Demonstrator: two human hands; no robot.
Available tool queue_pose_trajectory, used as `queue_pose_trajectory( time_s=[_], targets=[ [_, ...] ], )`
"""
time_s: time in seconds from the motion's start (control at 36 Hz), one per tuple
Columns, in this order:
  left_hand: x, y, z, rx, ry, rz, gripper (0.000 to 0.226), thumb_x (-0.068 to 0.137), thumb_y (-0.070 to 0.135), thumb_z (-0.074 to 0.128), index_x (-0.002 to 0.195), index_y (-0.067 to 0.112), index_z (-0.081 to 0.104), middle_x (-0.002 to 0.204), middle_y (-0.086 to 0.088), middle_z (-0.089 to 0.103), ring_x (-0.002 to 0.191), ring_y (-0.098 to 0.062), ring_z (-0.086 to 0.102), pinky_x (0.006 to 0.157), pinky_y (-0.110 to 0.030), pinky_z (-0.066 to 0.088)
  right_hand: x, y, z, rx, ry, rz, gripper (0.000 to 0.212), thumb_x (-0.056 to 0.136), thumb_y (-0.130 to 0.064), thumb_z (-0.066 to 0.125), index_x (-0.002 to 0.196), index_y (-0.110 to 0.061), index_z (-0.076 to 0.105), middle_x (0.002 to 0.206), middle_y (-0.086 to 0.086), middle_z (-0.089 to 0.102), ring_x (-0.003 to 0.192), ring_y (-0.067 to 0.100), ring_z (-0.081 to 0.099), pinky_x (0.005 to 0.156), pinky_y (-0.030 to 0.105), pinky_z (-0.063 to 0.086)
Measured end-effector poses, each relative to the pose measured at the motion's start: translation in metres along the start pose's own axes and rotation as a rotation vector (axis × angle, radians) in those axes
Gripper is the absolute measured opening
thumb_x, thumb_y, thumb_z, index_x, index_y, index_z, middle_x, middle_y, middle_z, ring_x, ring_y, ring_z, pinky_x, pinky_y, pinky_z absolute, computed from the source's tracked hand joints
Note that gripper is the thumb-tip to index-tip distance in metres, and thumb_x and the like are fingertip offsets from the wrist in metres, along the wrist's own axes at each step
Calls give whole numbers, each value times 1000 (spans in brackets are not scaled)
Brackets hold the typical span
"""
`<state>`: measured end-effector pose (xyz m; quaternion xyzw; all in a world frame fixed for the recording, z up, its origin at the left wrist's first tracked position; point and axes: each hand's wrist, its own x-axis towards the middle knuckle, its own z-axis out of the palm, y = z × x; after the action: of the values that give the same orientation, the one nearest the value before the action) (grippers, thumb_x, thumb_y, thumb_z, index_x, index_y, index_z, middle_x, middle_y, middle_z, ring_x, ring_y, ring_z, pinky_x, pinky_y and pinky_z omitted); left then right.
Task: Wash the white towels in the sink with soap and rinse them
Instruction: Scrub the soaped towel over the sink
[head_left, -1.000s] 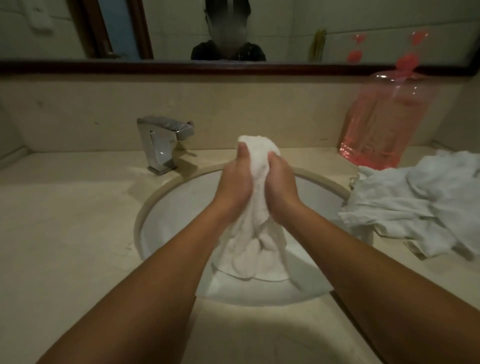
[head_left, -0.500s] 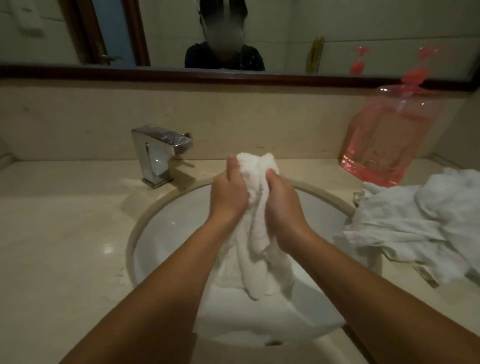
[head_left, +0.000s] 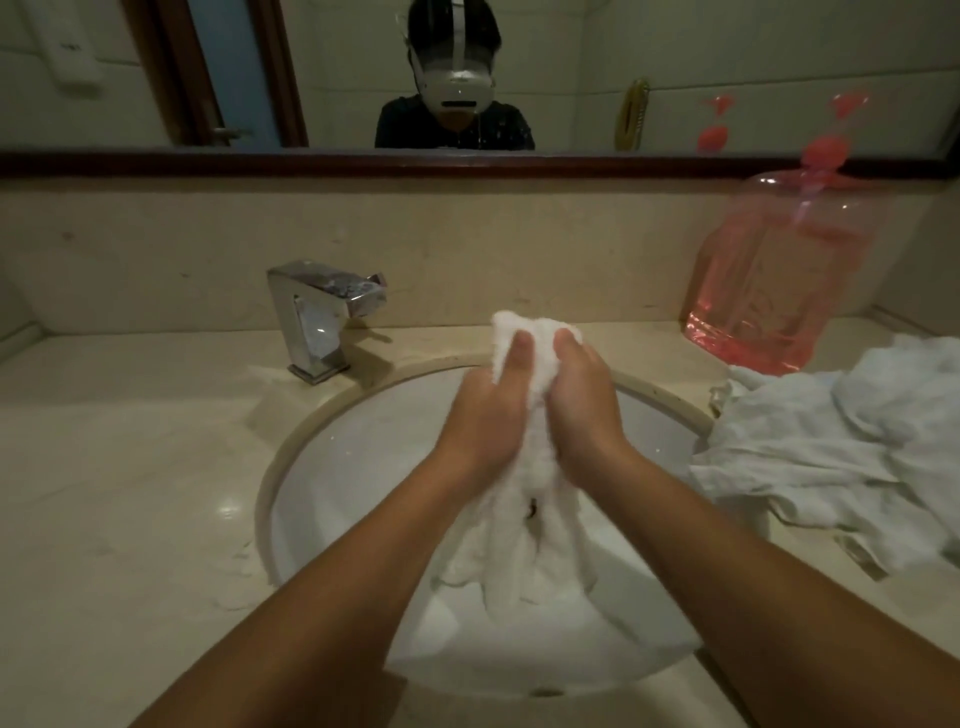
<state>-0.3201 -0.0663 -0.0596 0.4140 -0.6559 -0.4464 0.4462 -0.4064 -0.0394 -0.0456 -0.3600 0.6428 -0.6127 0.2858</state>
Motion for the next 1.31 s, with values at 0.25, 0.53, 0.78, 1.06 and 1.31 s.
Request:
queue_pose_trajectory(
  time_s=[0.25, 0.53, 0.78, 1.06, 1.31],
  targets=[
    [22, -10, -20, -5, 158, -160, 75, 108, 69, 24, 81, 18, 73, 88, -4, 77, 86, -23, 71, 76, -35, 53, -12, 10, 1, 66, -235, 26, 53, 102, -51, 40, 135, -22, 70, 125, 3, 76, 115, 22, 72, 108, 50, 54],
    [41, -23, -49, -596, -273, -413, 105, 74, 76, 82, 145, 2, 58, 144, -31, 60, 127, -49, 64, 109, -71, 46, 38, 21, -57, -45, -440, 201, 28, 100, -24, 74, 127, -18, 70, 110, 10, 81, 98, 33, 79, 92, 57, 62],
    [25, -17, -36, -512, -335, -435, 53, 95, 32, 74, 138, 4, 65, 129, -23, 72, 120, -40, 70, 101, -58, 57, 50, 18, -53, 471, -511, 283, 38, 110, -22, 56, 147, -15, 56, 139, 22, 67, 127, 42, 66, 104, 61, 54],
    [37, -23, -41, -333, -34, -423, 59, 90, 61, 77, 127, 16, 71, 112, -8, 80, 98, -31, 79, 90, -56, 63, 62, 23, -70, 240, -310, 152, 29, 104, -21, 67, 132, -12, 70, 123, 14, 76, 106, 26, 77, 83, 39, 64],
    [32, -17, -15, -264, 164, -251, 45, 99, 63, 62, 107, 21, 76, 101, -2, 81, 96, -23, 78, 92, -51, 63, 19, 8, -15, 37, -311, 104, 31, 111, -42, 48, 124, -21, 67, 82, -7, 70, 63, 7, 64, 57, 25, 51]
  ],
)
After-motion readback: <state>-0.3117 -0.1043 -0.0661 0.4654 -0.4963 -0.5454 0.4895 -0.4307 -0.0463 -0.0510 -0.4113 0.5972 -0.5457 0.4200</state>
